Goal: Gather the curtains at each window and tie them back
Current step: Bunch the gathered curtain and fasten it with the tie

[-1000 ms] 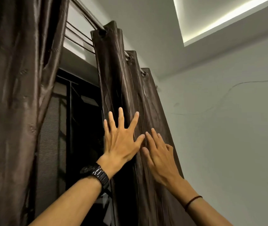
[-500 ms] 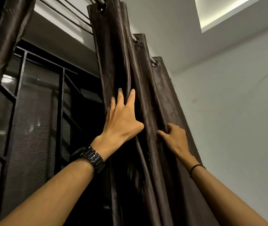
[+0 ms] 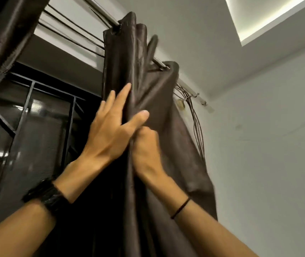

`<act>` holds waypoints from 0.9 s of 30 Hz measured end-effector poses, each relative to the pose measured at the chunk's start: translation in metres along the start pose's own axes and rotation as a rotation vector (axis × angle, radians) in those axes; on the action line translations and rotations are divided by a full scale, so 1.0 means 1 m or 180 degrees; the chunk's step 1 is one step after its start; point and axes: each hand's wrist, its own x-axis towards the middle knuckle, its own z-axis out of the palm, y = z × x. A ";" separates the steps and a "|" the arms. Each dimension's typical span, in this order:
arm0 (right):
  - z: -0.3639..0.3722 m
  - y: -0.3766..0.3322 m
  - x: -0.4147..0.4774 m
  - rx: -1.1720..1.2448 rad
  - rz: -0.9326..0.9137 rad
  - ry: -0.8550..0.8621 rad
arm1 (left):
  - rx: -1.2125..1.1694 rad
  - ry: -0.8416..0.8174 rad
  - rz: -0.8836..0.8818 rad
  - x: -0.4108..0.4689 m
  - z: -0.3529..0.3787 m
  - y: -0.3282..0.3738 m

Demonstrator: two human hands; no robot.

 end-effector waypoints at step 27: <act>-0.055 0.051 0.042 -0.0179 0.0731 -0.0396 | -0.0342 0.0076 -0.0033 -0.011 0.013 0.001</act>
